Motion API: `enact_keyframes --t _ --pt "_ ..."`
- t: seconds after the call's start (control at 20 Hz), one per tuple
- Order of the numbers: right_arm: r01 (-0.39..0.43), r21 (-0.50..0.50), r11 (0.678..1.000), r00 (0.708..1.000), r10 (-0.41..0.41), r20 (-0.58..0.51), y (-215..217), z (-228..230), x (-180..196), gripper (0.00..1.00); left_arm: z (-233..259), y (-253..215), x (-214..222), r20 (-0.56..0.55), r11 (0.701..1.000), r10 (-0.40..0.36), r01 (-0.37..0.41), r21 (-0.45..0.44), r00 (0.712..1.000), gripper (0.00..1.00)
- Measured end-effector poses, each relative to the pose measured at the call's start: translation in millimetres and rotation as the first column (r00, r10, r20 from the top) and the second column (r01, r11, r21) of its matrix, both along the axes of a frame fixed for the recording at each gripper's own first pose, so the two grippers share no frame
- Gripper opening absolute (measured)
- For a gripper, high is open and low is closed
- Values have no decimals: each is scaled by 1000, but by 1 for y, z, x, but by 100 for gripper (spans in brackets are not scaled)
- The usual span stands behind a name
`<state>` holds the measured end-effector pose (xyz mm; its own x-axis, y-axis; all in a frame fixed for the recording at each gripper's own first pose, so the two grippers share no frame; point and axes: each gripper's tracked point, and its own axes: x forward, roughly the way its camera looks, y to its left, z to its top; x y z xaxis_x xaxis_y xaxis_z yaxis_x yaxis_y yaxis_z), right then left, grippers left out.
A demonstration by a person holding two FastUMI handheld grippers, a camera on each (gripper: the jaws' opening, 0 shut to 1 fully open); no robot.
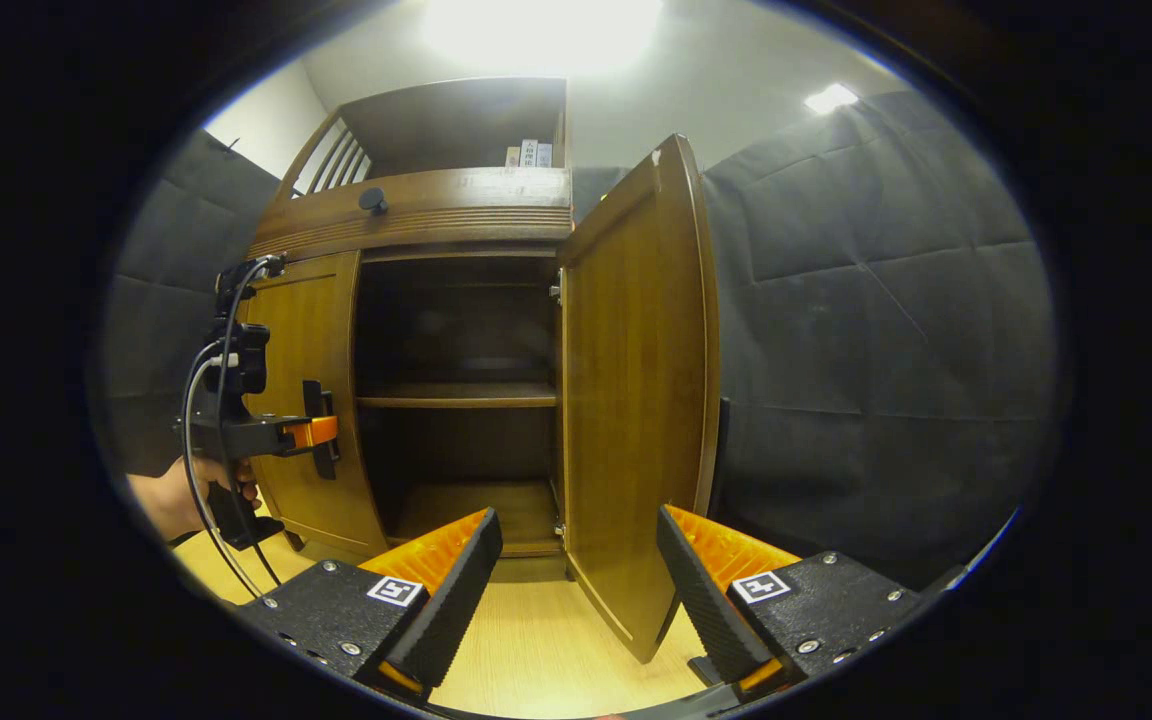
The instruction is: Open the right door of the double-door shoe cabinet with the right hand, and open the left door with the left hand.
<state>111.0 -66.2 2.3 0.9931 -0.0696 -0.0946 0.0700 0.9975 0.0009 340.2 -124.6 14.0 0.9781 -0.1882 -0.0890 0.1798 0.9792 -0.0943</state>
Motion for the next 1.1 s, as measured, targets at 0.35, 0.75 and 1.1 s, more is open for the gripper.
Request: enact_keyframes --t 0.35,0.75,1.1 --pt "-23 -3 1000 1000 23 -3 9 -3 -11 96 4 0 1 -5 1000 -16 16 -8 1000 15" --pt "-25 -10 1000 1000 25 11 12 1 -19 95 5 0 -8 5 999 -19 19 -46 1000 15" --pt "-49 -24 998 999 49 11 26 2 -21 96 9 11 -29 -2 997 3 -4 -78 1000 6"
